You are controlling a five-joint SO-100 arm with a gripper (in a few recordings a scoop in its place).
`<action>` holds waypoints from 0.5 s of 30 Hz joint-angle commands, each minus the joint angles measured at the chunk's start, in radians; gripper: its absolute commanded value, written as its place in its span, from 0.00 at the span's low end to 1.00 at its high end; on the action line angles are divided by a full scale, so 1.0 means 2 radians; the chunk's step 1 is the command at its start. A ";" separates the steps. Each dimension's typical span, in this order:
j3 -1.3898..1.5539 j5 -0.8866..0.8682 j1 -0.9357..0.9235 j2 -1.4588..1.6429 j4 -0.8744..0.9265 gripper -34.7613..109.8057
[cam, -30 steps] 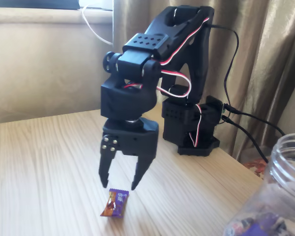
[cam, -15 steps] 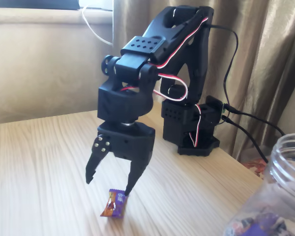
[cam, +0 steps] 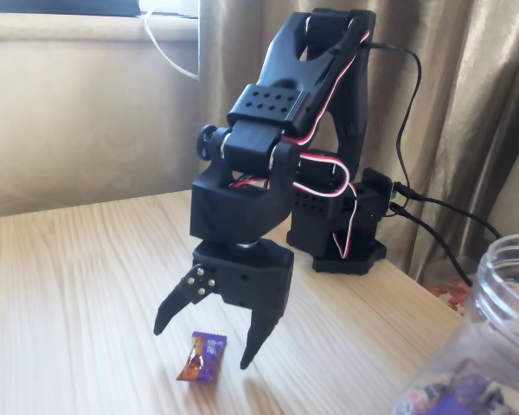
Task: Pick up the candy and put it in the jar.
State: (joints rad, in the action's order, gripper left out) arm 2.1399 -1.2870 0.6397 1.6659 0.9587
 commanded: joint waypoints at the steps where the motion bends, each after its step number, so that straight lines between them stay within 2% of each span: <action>1: -0.002 -0.008 0.005 0.004 -0.008 0.70; 8: -0.002 0.002 -0.014 -0.005 -0.013 0.60; 15: 0.002 0.036 -0.052 -0.002 -0.020 0.40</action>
State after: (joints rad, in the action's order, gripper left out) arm 2.1368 -1.2318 0.5645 1.6414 0.9189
